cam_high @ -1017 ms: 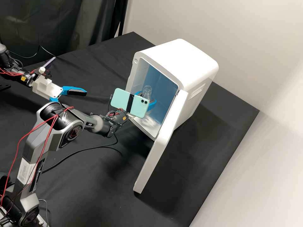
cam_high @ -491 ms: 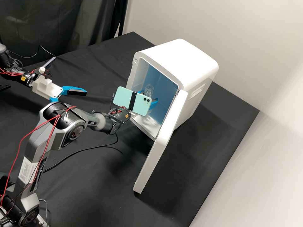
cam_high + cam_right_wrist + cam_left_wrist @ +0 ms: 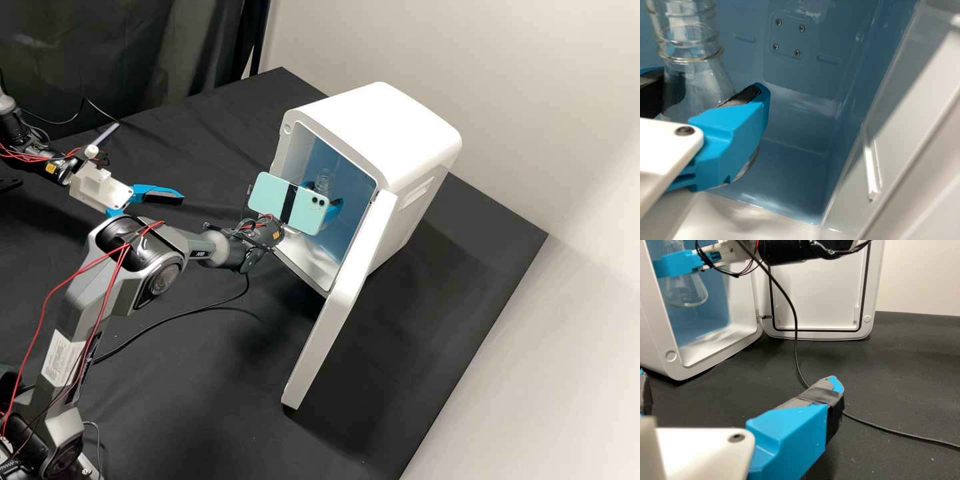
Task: Place the flask in the incubator
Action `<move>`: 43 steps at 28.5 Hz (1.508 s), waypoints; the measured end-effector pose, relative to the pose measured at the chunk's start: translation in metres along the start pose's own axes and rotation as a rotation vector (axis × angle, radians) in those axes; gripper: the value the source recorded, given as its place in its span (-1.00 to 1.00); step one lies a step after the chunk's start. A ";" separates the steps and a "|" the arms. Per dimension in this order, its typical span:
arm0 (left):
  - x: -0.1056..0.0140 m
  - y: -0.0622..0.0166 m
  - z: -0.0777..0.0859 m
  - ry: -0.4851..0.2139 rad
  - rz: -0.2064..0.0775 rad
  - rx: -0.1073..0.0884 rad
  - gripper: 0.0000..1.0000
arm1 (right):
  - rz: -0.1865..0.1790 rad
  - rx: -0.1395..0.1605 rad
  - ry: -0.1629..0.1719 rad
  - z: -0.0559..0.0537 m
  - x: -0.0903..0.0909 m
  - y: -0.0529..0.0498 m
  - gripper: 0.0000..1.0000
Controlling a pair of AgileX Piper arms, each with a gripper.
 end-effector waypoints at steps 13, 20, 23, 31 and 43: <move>0.000 0.0000 0.000 0.000 0.000 0.002 1.00 | -0.020 -0.016 -0.036 0.006 0.017 -0.006 -1.00; 0.000 0.0000 0.000 0.001 0.000 0.001 1.00 | -0.011 -0.030 -0.046 0.007 0.027 -0.006 -1.00; 0.000 0.0000 0.000 0.001 0.000 0.001 1.00 | -0.014 -0.030 -0.048 0.007 0.030 -0.006 -1.00; 0.002 0.0022 0.000 0.002 0.010 0.001 1.00 | -0.009 -0.027 -0.070 0.012 0.042 -0.009 -1.00; 0.002 0.0022 0.000 0.002 0.010 0.001 1.00 | -0.017 -0.046 -0.084 0.017 0.056 -0.015 -1.00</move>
